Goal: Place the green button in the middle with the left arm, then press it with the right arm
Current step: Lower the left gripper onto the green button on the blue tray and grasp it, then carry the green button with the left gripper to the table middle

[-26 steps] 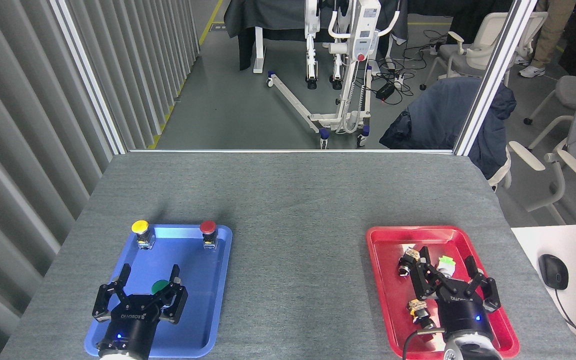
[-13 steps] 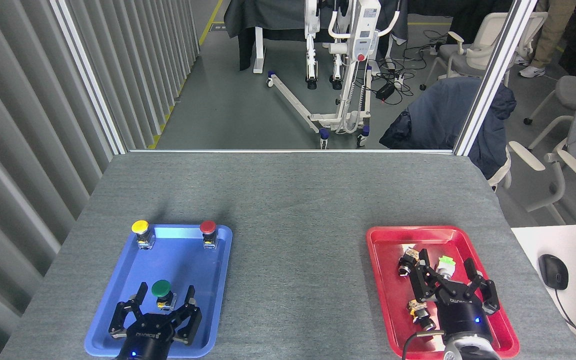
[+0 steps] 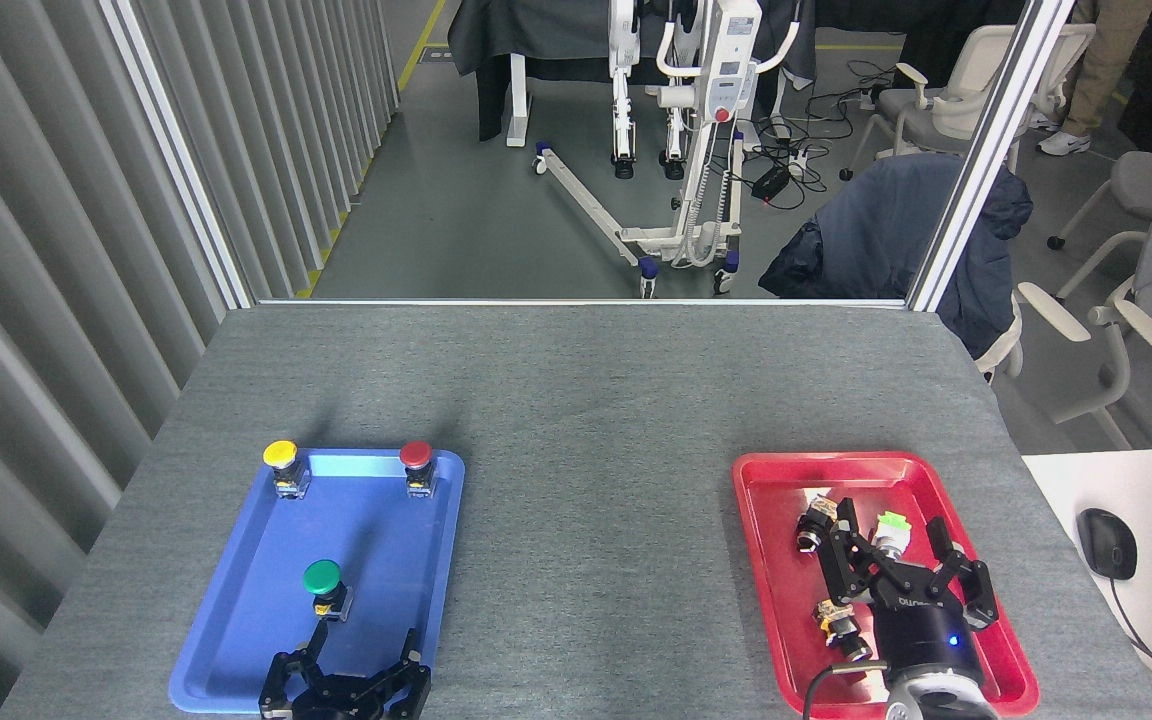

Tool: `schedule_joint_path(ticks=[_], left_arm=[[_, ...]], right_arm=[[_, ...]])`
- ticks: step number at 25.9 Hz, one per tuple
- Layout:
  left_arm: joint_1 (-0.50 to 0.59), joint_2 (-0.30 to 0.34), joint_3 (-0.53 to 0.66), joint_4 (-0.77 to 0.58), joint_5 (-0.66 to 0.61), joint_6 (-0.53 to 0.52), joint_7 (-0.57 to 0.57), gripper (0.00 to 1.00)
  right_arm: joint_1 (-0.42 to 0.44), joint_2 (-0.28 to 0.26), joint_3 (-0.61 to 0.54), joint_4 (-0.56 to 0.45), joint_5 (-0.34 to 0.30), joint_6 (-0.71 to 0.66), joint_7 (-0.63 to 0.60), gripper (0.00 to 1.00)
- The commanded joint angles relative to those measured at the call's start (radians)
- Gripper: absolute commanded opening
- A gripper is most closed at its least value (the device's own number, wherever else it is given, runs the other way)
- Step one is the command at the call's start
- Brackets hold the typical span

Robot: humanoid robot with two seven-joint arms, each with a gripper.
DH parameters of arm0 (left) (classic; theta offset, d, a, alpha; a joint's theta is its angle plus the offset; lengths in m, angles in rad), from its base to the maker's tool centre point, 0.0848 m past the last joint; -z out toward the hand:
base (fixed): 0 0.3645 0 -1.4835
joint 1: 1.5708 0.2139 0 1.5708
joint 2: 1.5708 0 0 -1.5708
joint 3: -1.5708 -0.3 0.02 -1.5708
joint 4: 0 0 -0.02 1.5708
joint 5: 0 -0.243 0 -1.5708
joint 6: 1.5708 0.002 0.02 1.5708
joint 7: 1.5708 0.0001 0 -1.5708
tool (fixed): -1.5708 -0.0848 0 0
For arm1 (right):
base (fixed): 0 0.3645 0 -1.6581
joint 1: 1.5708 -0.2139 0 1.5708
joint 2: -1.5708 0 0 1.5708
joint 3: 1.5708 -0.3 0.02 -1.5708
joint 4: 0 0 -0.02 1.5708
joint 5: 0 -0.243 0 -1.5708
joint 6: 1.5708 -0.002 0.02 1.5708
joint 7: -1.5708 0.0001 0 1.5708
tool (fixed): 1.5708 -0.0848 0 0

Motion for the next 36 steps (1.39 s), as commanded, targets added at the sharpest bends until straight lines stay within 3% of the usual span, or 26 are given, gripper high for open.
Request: schedule_joint_path(ticks=[1, 8, 14, 19, 20, 25, 29, 32, 36], left_arm=[[-0.010, 0.004, 0.005, 0.014, 0.002, 0.011, -0.004, 0.99], [-0.105, 0.006, 0.059, 0.074, 0.019, 0.001, -0.100, 0.99], [-0.180, 0.006, 0.060, 0.210, 0.065, 0.006, -0.102, 0.99], [-0.193, 0.012, 0.060, 0.226, 0.066, 0.017, -0.100, 0.98], [-0.193, 0.012, 0.060, 0.226, 0.066, 0.017, -0.100, 0.93], [-0.193, 0.021, 0.060, 0.218, 0.063, 0.023, -0.102, 0.48], [-0.194, 0.029, 0.060, 0.210, 0.063, 0.023, -0.103, 0.34], [-0.193, 0.029, 0.060, 0.190, 0.063, 0.015, -0.103, 0.04], [-0.191, 0.029, 0.059, 0.129, 0.065, 0.003, -0.103, 0.00]], right_arm=[[0.000, 0.001, 0.000, 0.000, 0.000, 0.000, 0.000, 1.00], [-0.002, 0.002, 0.000, 0.000, 0.000, 0.000, 0.000, 1.00], [-0.003, 0.004, 0.000, 0.000, 0.000, 0.000, 0.000, 1.00], [-0.005, 0.002, 0.000, 0.000, 0.000, 0.000, 0.000, 1.00], [-0.005, 0.002, 0.000, 0.000, 0.000, 0.000, 0.000, 1.00], [-0.005, 0.004, 0.000, 0.000, 0.000, 0.000, 0.000, 1.00], [-0.005, 0.002, 0.000, 0.000, 0.000, 0.000, 0.000, 1.00], [-0.003, 0.001, 0.000, 0.000, 0.000, 0.000, 0.000, 1.00], [-0.005, 0.001, 0.000, 0.000, 0.000, 0.002, 0.001, 1.00]])
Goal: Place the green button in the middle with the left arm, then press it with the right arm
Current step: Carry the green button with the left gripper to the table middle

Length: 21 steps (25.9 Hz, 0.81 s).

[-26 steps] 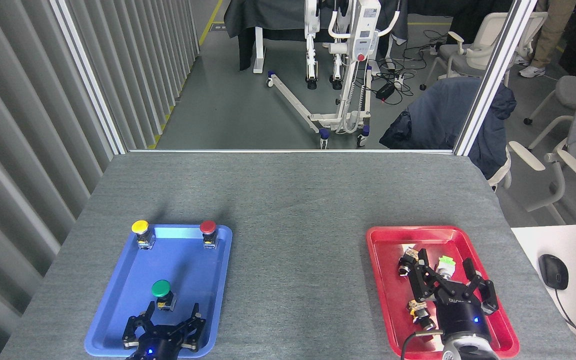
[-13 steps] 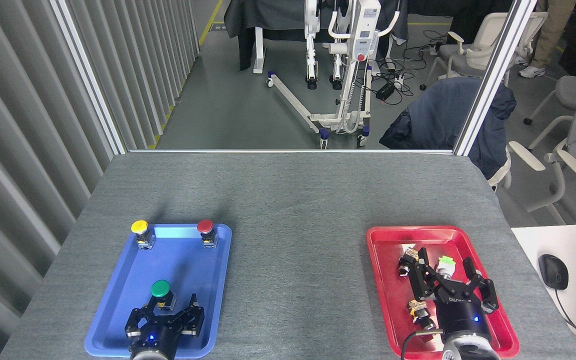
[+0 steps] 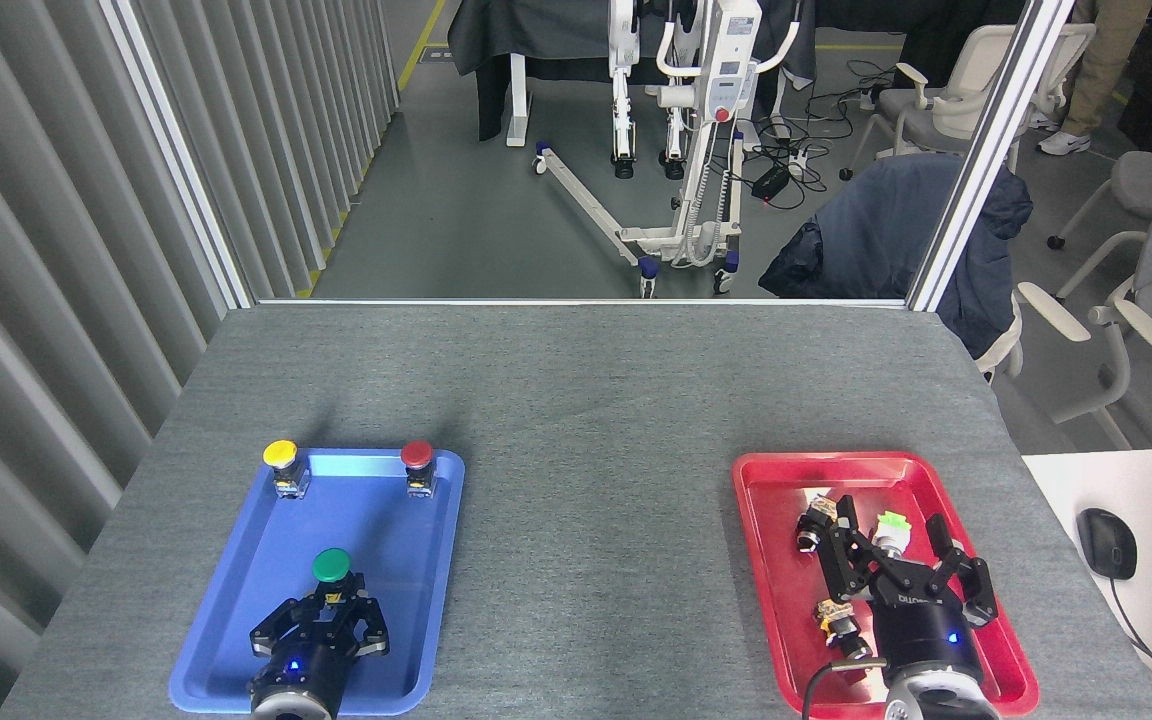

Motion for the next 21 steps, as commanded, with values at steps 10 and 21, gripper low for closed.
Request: schedule_joint_path(ticks=[10, 21], left_arm=[[-0.165, -0.072, -0.303, -0.035, -0.011, -0.249, -0.046, 0.00], [-0.356, -0.161, -0.580, 0.387, 0.003, -0.231, -0.042, 0.00]], right_arm=[[0.001, -0.004, 0.000, 0.000, 0.000, -0.001, -0.002, 1.00], [0.001, -0.007, 0.000, 0.000, 0.000, 0.001, 0.000, 1.00]])
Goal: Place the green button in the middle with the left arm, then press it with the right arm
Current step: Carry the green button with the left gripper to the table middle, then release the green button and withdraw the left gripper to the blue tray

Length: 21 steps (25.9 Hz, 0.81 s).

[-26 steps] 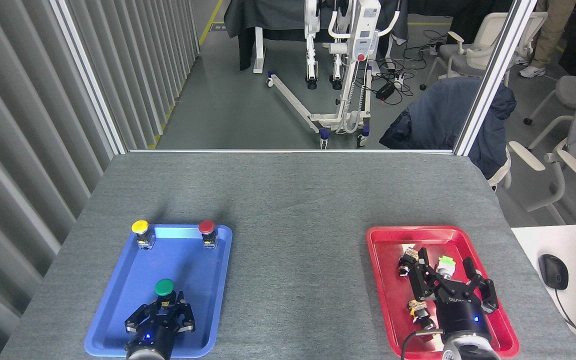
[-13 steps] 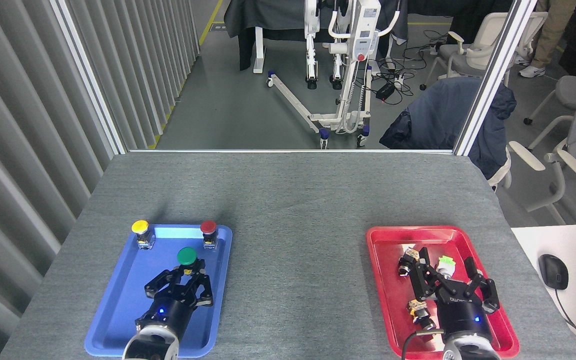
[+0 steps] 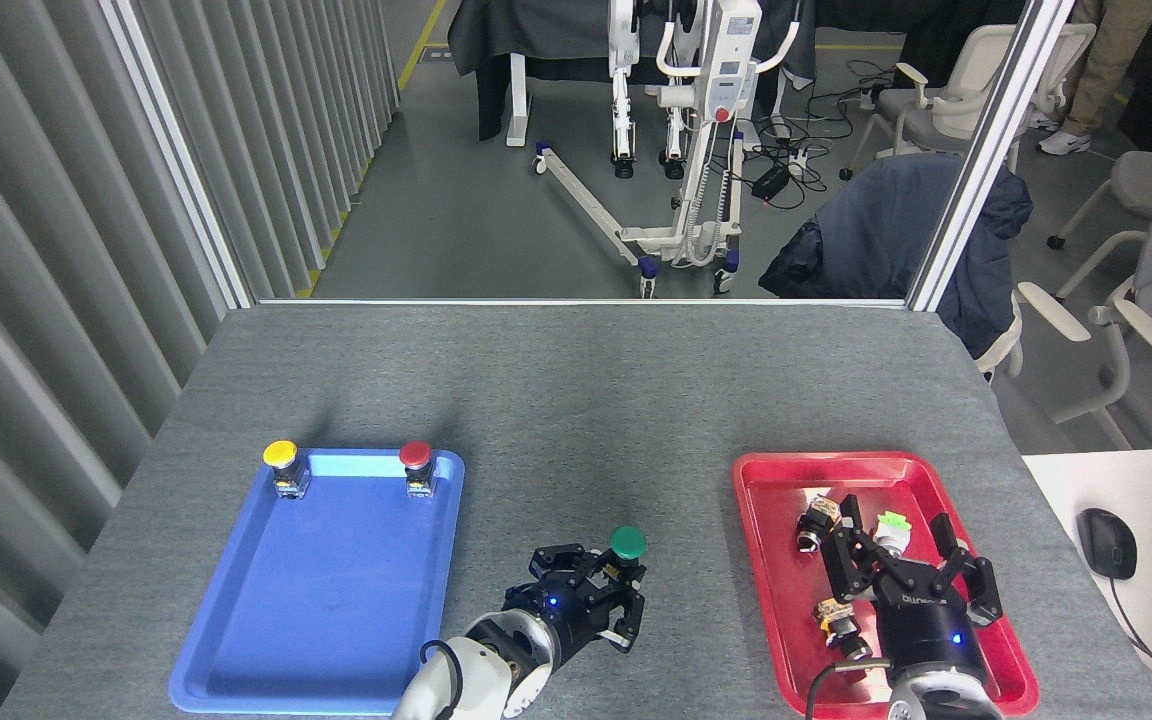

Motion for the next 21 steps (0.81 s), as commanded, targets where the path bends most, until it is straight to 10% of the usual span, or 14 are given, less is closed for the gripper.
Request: schedule_joint_path(ticks=[1, 3, 7, 9, 17, 21], left_arm=[[-0.013, -0.004, -0.048, 0.045, 0.006, 0.006, 0.008, 0.00], [-0.013, -0.004, -0.052, 0.047, 0.008, 0.008, 0.001, 0.09], [-0.013, -0.004, -0.058, 0.045, 0.006, 0.021, 0.003, 0.75], [-0.013, -0.004, -0.058, 0.045, 0.006, 0.029, 0.009, 0.89], [0.033, 0.015, -0.048, -0.013, 0.005, 0.012, 0.014, 0.98], [0.159, 0.144, -0.047, -0.251, 0.006, -0.038, 0.011, 0.98]], right_arm=[[0.000, -0.002, 0.000, 0.000, 0.000, 0.000, 0.002, 1.00], [0.002, 0.000, 0.000, 0.000, 0.000, 0.000, 0.002, 1.00], [0.003, 0.000, 0.000, 0.000, 0.000, 0.000, 0.002, 1.00], [0.005, 0.000, 0.000, 0.000, 0.000, 0.000, 0.002, 1.00], [0.005, -0.002, 0.000, 0.000, 0.000, -0.001, 0.002, 1.00], [0.005, -0.002, 0.002, 0.000, 0.000, -0.001, 0.002, 1.00]])
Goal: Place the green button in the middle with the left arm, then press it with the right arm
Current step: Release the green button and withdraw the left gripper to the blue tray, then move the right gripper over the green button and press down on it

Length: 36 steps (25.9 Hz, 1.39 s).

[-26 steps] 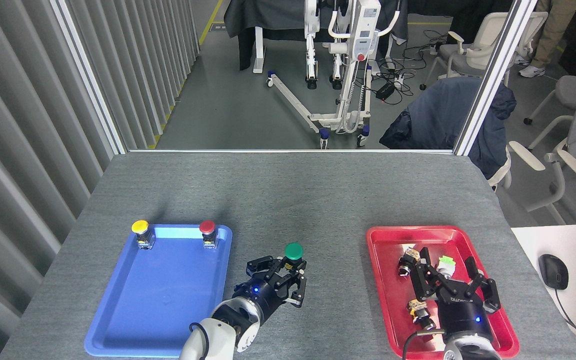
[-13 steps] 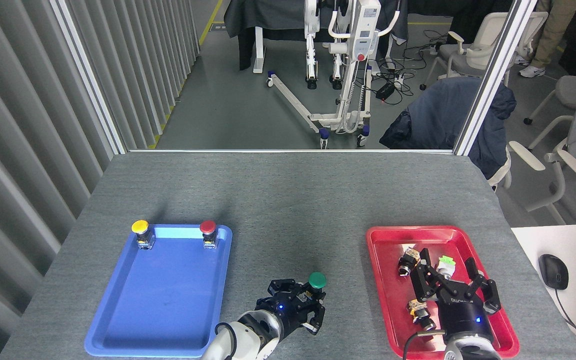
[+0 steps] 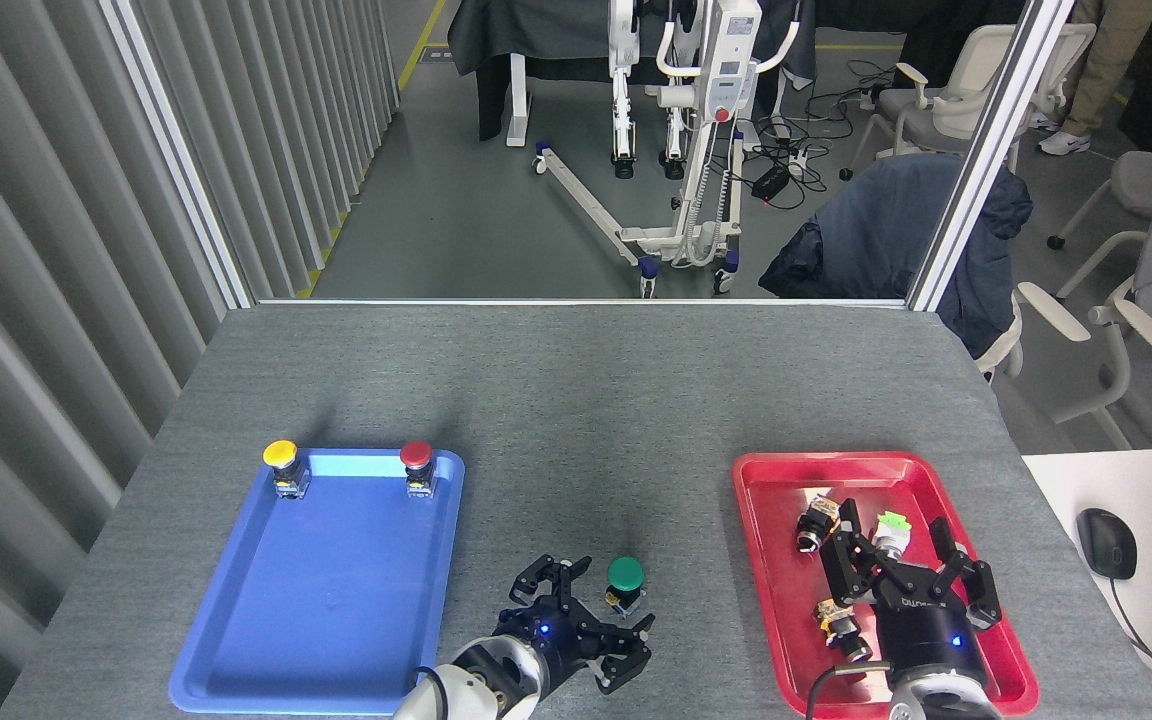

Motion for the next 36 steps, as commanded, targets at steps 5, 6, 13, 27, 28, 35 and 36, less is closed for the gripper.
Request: schedule_joint_path(ticks=[5, 6, 13, 27, 28, 35, 36], left_arm=[[0.274, 0.175, 0.080, -0.463, 0.005, -0.063, 0.001, 0.98], [0.310, 0.186, 0.110, -0.516, 0.009, -0.075, 0.003, 0.98], [0.442, 0.155, 0.374, -0.724, 0.039, -0.088, 0.067, 0.98], [0.487, 0.146, 0.623, -0.772, 0.119, -0.079, 0.096, 0.98], [0.487, 0.146, 0.627, -0.770, 0.119, -0.079, 0.098, 0.98], [0.487, 0.112, 0.632, -0.767, 0.119, -0.079, 0.098, 0.98], [0.487, 0.103, 0.635, -0.767, 0.119, -0.079, 0.098, 0.98]], right_arm=[[-0.017, 0.009, 0.001, 0.003, 0.009, -0.001, 0.000, 0.92], [-0.023, 0.012, 0.006, 0.005, 0.011, -0.001, -0.002, 0.87], [-0.025, 0.012, 0.069, 0.005, 0.014, -0.005, -0.003, 0.09], [-0.071, -0.039, 0.417, 0.101, 0.031, -0.031, 0.003, 0.00], [-0.081, -0.039, 0.432, 0.132, 0.034, -0.030, 0.003, 0.00], [-0.140, -0.028, 0.486, 0.288, 0.083, -0.027, 0.002, 0.00], [-0.143, -0.028, 0.489, 0.296, 0.089, -0.028, 0.000, 0.00]])
